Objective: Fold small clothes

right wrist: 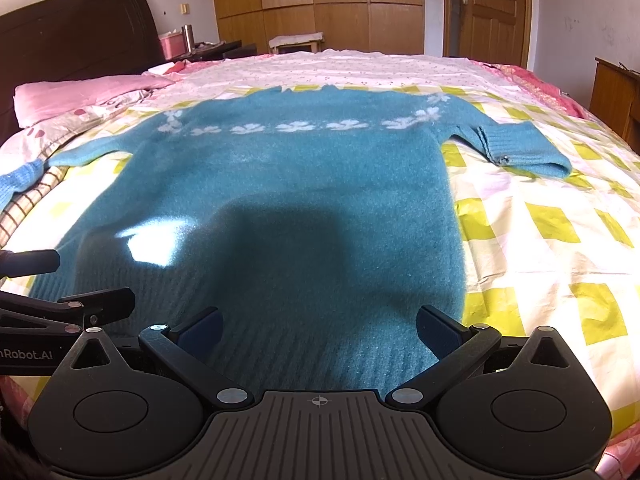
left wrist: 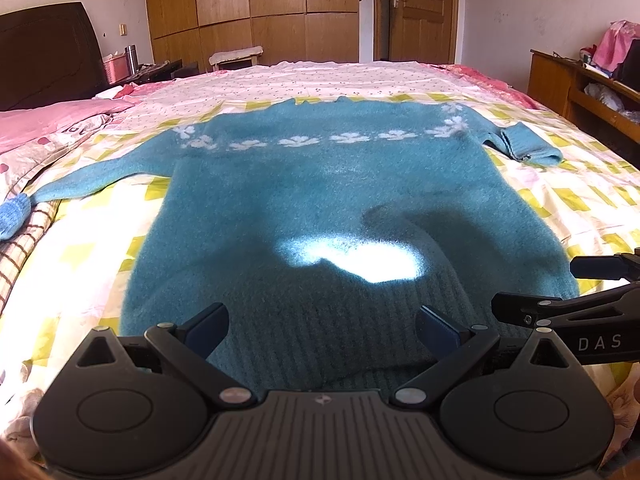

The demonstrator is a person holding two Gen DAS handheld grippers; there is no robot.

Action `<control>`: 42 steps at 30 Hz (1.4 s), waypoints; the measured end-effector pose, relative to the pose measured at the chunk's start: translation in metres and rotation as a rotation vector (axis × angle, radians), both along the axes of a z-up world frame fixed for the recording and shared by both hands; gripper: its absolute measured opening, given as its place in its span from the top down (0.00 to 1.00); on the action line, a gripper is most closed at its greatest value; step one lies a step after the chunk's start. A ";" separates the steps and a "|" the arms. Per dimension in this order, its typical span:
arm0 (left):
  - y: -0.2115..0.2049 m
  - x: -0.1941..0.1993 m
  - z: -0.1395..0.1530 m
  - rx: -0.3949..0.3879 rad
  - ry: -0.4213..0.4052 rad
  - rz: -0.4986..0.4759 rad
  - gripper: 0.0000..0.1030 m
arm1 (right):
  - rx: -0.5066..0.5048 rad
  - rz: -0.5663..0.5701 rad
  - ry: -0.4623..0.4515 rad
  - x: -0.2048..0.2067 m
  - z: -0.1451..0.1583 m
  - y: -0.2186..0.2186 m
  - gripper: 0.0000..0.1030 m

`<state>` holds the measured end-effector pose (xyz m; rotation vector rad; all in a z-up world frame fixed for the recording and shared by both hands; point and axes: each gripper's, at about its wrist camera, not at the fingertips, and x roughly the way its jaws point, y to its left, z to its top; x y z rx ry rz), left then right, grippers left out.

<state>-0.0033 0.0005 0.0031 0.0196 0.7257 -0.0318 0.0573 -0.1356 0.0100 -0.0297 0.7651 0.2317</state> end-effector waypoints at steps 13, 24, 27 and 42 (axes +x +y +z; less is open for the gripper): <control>-0.001 -0.002 0.002 -0.001 -0.011 0.002 0.00 | 0.004 0.003 -0.015 -0.002 0.003 -0.001 0.00; 0.001 -0.003 0.012 0.018 -0.044 0.008 0.00 | 0.027 0.008 -0.035 -0.002 0.009 -0.004 0.00; 0.001 -0.001 0.013 0.025 -0.037 0.015 0.00 | 0.030 0.008 -0.034 -0.002 0.009 -0.004 0.00; -0.006 0.003 0.011 0.054 -0.017 0.027 0.00 | 0.027 0.000 -0.033 -0.001 0.008 -0.006 0.00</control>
